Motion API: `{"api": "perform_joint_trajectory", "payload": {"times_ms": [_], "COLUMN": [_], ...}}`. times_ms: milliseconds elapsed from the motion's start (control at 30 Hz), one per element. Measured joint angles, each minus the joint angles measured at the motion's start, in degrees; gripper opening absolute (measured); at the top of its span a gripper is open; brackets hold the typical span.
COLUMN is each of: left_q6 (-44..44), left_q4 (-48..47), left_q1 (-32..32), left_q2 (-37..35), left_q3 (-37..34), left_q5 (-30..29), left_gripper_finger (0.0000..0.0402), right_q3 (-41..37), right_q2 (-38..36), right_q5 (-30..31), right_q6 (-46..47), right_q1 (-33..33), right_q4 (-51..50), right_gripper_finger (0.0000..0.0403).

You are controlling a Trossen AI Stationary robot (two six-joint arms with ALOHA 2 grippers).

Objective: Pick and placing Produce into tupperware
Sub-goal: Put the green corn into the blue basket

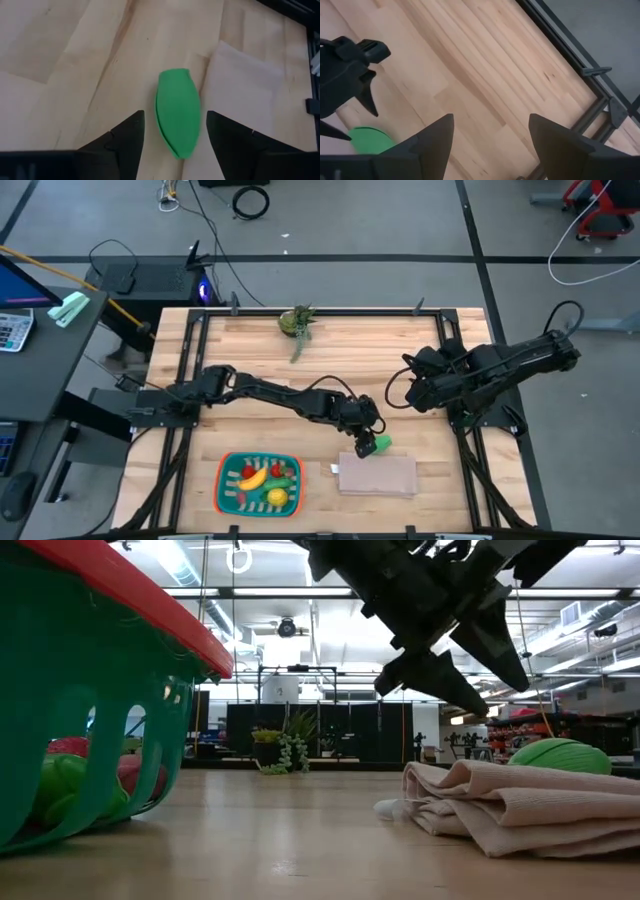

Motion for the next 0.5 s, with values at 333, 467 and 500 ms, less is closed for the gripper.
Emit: {"api": "perform_joint_trajectory", "payload": {"times_ms": [333,467,500], "left_q6": [4.2,4.2,4.2], "left_q4": [4.2,5.7,6.2], "left_q1": [-2.0,-1.9,-1.8], "left_q2": [3.0,3.7,4.2], "left_q3": [0.0,0.0,0.0], "left_q5": [0.1,-0.1,-0.3], "left_gripper_finger": [0.0239,0.0257,0.0260], "right_q3": [0.0,0.0,0.0], "right_q2": [-0.1,-0.1,0.0], "right_q5": [0.6,0.7,0.6], "right_q6": [-0.1,-0.1,-0.1], "right_q1": [-0.6,-1.2,-1.4], "right_q4": [0.0,0.0,0.1], "right_gripper_finger": [0.0268,0.0268,0.0268]}}
